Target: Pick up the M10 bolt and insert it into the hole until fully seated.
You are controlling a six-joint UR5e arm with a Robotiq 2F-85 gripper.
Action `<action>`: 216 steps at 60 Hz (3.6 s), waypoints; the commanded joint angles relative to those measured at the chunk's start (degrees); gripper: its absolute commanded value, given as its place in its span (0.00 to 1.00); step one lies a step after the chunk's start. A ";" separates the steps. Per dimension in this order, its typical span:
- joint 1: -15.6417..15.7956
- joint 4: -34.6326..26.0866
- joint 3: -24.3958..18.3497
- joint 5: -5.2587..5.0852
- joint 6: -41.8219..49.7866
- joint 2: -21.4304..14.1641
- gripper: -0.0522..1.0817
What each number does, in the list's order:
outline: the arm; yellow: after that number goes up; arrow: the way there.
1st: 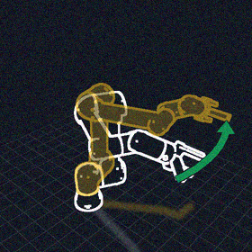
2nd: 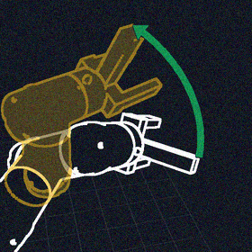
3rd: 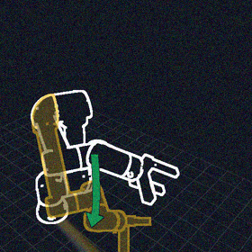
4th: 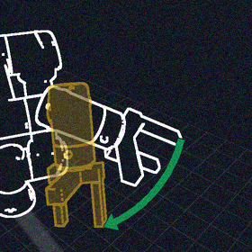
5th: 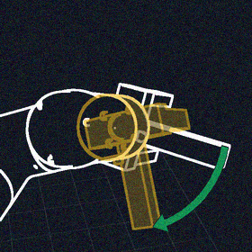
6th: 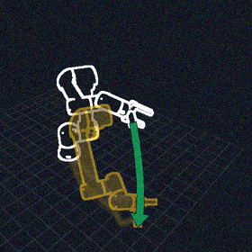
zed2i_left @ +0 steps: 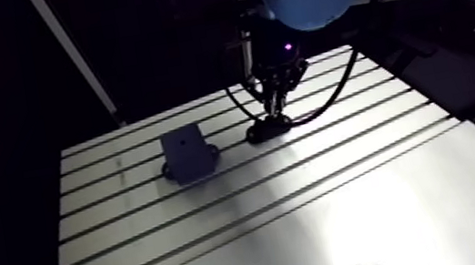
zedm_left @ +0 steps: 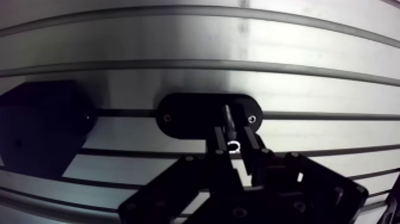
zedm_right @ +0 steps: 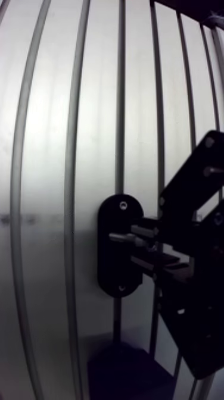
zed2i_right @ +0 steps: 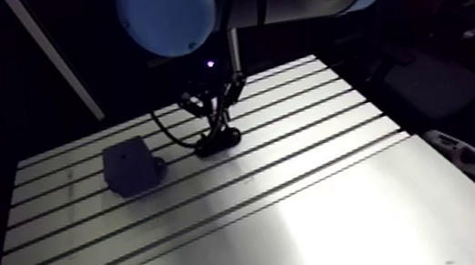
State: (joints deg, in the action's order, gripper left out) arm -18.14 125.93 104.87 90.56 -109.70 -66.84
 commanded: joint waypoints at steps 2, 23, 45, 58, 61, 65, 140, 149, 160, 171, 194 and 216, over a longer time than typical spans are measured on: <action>-0.06 -0.01 -0.48 -0.08 0.14 -0.33 0.74; 0.60 -0.19 -2.04 -0.27 0.14 -1.88 0.76; 1.17 -7.67 -7.07 -1.05 1.37 -5.31 0.92; 1.17 -14.38 -10.28 -0.88 2.60 -6.75 0.97; 1.17 -15.64 -10.66 -0.80 2.61 -7.07 0.97; 1.17 -16.71 -11.10 -0.70 2.61 -7.44 0.98; 15.72 -45.75 -31.74 -0.50 10.25 0.36 0.99; 17.36 -47.30 -32.04 -0.37 11.46 1.84 0.99; 18.65 -46.79 -33.41 -0.42 12.36 4.33 0.99; 18.65 -45.75 -36.00 -0.28 12.45 6.62 0.99; 19.77 -46.36 -35.86 -0.17 12.36 8.10 0.99; 19.81 -45.57 -33.98 0.01 12.53 7.84 0.99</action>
State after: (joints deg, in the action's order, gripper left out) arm 1.59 80.01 69.55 90.47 -97.27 -58.85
